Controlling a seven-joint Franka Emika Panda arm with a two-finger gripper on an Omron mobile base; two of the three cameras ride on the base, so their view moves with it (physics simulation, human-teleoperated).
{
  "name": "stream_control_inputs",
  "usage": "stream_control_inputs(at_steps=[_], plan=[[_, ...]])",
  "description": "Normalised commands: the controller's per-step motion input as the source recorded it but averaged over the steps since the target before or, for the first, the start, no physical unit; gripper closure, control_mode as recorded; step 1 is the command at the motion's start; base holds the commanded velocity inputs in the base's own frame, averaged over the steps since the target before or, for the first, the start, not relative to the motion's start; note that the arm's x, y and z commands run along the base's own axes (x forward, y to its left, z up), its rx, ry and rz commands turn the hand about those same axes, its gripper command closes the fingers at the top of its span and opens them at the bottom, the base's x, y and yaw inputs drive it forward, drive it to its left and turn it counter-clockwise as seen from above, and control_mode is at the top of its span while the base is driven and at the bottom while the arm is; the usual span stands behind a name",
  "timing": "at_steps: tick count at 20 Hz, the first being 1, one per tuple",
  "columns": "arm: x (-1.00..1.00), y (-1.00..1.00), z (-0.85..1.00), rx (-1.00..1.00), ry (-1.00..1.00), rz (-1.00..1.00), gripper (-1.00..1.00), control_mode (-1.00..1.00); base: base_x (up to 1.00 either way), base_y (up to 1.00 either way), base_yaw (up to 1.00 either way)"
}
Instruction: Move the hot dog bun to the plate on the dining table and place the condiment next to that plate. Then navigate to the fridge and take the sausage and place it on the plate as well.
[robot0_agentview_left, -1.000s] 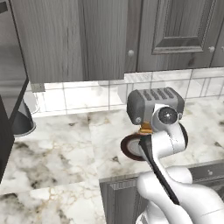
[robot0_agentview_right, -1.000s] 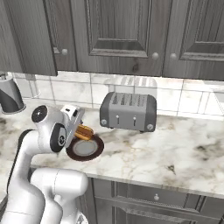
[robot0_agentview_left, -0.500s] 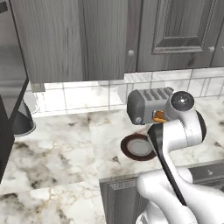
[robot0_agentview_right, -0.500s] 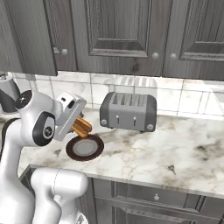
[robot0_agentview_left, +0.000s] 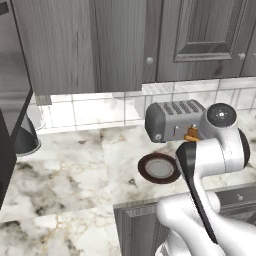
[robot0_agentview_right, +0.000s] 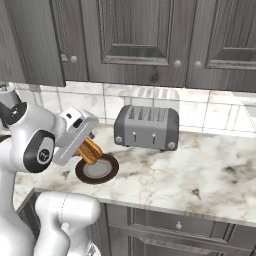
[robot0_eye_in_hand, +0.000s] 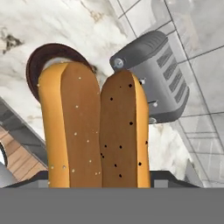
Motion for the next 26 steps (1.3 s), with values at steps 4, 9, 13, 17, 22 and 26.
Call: stream_control_inputs(at_steps=[4, 9, 13, 17, 22, 26], plan=[[-0.19, -0.06, -0.03, 0.01, 0.00, -0.08, 1.00, 1.00, -0.29, -0.17, -0.16], [0.00, 0.00, 0.00, 0.00, 0.00, 0.00, 1.00, 1.00, -0.67, -0.56, -0.45], [0.00, 0.00, 0.00, 0.00, 0.00, 0.00, 1.00, 1.00, -0.47, -0.57, -0.55], [0.00, 0.00, 0.00, 0.00, 0.00, 0.00, 1.00, 1.00, -0.34, -0.59, -0.59], [0.00, 0.00, 0.00, 0.00, 0.00, 0.00, 1.00, 1.00, -0.22, -0.61, -0.62], [0.00, 0.00, 0.00, 0.00, 0.00, 0.00, 1.00, 1.00, -0.14, -0.55, -0.68]])
